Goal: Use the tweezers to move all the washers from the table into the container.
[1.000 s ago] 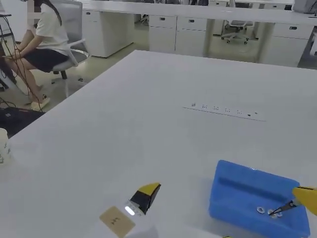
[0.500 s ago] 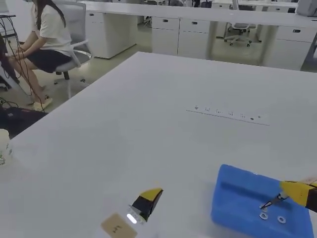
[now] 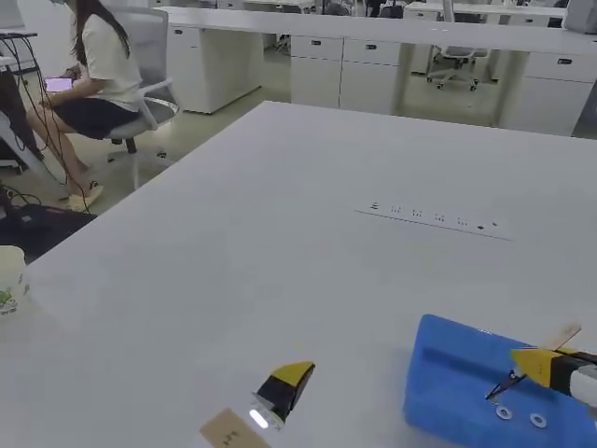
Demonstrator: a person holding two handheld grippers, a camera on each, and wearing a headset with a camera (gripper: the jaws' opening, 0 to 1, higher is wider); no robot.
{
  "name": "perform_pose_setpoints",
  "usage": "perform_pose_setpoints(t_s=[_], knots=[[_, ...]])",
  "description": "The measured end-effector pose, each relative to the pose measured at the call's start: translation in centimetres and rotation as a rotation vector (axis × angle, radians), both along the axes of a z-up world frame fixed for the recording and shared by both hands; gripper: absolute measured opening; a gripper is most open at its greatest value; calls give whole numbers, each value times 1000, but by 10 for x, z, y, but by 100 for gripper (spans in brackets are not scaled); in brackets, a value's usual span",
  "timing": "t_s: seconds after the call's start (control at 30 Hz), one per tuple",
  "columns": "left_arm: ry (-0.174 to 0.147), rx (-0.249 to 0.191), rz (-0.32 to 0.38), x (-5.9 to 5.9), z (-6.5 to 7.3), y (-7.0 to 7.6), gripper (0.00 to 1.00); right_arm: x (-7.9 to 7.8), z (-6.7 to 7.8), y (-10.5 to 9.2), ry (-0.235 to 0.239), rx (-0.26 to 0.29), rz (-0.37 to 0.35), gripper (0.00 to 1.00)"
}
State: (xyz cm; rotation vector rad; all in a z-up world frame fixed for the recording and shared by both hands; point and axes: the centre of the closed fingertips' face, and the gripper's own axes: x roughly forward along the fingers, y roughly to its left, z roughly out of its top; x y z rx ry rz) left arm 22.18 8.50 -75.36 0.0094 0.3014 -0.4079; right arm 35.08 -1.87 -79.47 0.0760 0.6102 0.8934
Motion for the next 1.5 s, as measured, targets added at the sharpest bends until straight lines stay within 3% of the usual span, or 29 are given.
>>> perform_pose_setpoints(t_s=[0.17,0.73,0.83,1.27,1.5], knots=[[0,1,1,0,0,0,72,4,-13,1,-13,-69,21,2],[-4,-1,2,-1,0,1,70,4,-22,6,-10,-95,44,2],[-12,-7,3,0,1,1,70,2,-21,6,-27,-105,61,3],[-9,-5,2,-1,1,0,70,-17,20,11,-89,-13,69,3],[-7,-4,-1,-1,0,0,70,-33,39,12,-97,41,77,3]])
